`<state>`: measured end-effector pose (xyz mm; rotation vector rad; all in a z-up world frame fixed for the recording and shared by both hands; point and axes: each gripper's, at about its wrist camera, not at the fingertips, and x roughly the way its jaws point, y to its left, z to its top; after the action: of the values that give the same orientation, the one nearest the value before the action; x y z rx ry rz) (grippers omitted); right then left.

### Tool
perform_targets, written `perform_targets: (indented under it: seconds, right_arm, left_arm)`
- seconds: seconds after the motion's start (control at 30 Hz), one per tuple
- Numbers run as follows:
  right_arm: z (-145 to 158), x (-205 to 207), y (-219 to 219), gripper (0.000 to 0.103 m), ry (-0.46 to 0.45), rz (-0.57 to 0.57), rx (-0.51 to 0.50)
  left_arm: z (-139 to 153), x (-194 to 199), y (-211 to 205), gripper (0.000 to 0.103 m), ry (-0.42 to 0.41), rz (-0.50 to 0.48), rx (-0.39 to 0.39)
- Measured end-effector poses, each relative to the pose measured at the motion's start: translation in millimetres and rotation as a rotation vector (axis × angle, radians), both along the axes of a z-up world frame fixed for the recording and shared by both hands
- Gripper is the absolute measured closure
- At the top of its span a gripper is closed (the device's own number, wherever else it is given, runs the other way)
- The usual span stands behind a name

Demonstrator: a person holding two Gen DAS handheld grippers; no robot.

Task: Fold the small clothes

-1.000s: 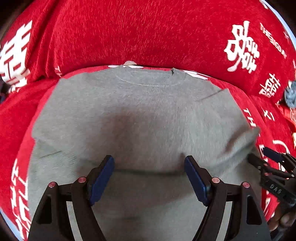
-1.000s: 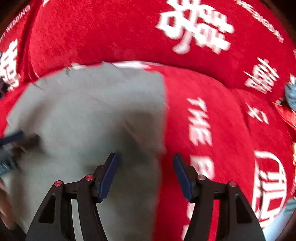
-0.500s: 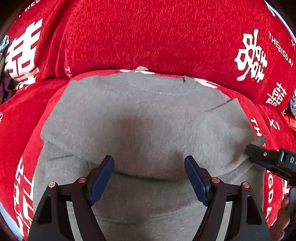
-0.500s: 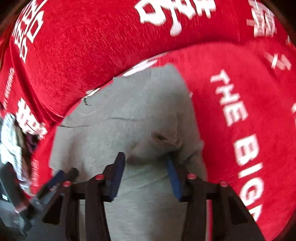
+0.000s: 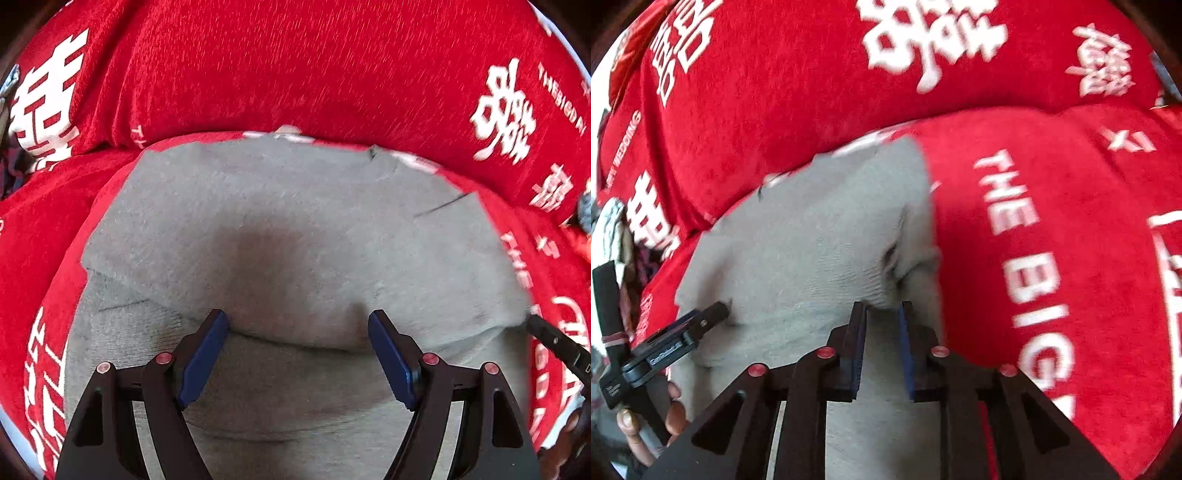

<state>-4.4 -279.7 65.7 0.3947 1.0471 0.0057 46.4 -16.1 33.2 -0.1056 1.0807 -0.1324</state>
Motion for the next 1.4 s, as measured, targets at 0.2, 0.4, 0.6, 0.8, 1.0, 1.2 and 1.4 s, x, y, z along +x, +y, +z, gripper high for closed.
perform_targets:
  seconds: [0.2, 0.4, 0.6, 0.8, 1.0, 1.2, 1.4]
  right_arm:
    - [30.4, 26.4, 35.9, 0.03, -0.117, 0.111, 0.012]
    - [-22.4, 48.8, 45.2, 0.037, 0.048, 0.103, -0.107]
    - [8.4, 23.7, 75.7, 0.037, -0.011, 0.169, -0.233]
    - [4.6, -18.3, 112.1, 0.037, -0.012, 0.279, -0.262]
    - [-11.4, -53.7, 118.5, 0.034, -0.048, 0.309, -0.319]
    - [-8.6, -103.2, 103.8, 0.032, -0.098, 0.343, -0.32]
    - [-7.0, -149.6, 99.3, 0.03, -0.113, 0.361, -0.364]
  left_arm:
    - [1.5, 18.0, -7.5, 0.024, -0.005, 0.003, 0.044]
    - [-18.1, 20.3, 7.9, 0.024, 0.001, -0.018, 0.083]
    - [-3.9, -0.7, 15.5, 0.024, -0.032, -0.021, 0.049]
    - [-5.4, -49.5, 16.7, 0.024, -0.066, -0.074, 0.059]
    - [-15.6, -89.9, 16.0, 0.024, -0.121, -0.144, 0.179]
    - [-21.9, -132.4, 42.6, 0.007, -0.146, -0.121, 0.124]
    - [-28.9, -172.6, 48.7, 0.001, -0.195, -0.117, 0.139]
